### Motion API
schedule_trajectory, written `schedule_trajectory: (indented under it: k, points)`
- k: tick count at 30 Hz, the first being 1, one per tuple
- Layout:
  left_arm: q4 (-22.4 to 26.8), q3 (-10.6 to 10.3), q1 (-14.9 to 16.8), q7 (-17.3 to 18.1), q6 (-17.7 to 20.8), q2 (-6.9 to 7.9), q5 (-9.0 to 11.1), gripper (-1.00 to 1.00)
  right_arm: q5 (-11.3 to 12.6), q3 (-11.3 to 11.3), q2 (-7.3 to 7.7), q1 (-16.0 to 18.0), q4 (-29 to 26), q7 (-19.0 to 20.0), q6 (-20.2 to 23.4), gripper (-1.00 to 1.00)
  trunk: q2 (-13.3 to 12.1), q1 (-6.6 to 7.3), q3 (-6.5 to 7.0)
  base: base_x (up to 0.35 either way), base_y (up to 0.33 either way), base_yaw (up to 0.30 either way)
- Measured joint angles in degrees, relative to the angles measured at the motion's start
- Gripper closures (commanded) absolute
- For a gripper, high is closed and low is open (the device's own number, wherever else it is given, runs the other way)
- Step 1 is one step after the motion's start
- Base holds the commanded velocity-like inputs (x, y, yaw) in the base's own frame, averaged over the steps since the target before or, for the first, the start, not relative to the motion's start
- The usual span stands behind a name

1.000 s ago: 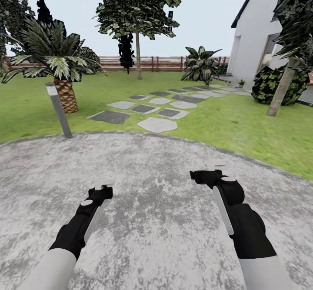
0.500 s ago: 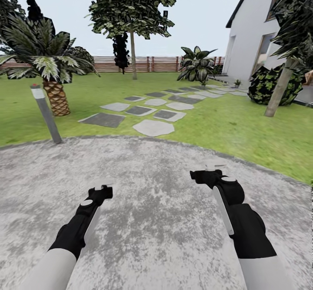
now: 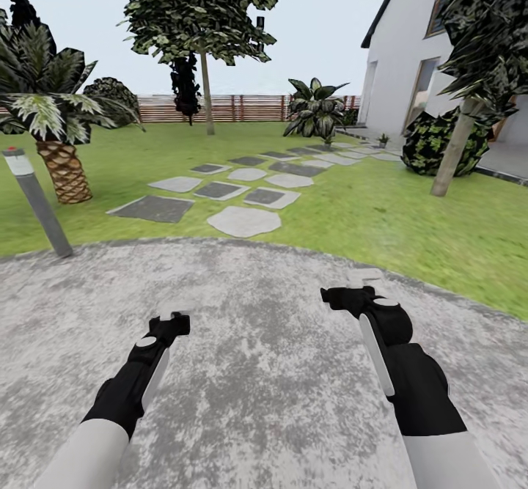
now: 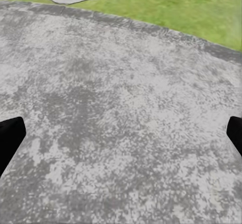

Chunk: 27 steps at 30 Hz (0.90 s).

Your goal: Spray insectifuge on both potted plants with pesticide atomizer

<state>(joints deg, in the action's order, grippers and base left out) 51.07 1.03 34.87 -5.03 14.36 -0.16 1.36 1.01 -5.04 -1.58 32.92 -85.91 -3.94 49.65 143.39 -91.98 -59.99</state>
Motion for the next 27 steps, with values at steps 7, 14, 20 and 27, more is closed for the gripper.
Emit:
schedule_trajectory:
  k: [7,14,20,27]
  points:
    - [0.03,0.0,-0.03,0.0,0.0,0.0,0.05,1.0,0.0,0.02,0.0,0.0,0.0,0.01,0.0,-1.0,0.0,0.0,0.0,0.347,0.0,0.0]
    - [0.04,0.0,-0.02,0.0,0.0,0.0,0.07,1.0,0.0,0.02,0.0,0.0,0.0,0.01,0.0,-1.0,0.0,0.0,0.0,0.347,0.0,-0.001]
    - [0.03,-0.11,-0.02,-0.01,-0.01,0.0,0.01,1.0,0.0,0.03,0.01,-0.01,-0.02,-0.05,0.01,-1.0,0.0,0.0,0.0,0.347,0.0,-0.162]
    - [0.03,-0.12,-0.04,-0.02,-0.02,0.0,0.0,1.0,0.0,0.03,0.01,-0.01,-0.02,-0.08,0.01,-1.0,0.0,0.0,0.0,0.347,0.0,-0.252]
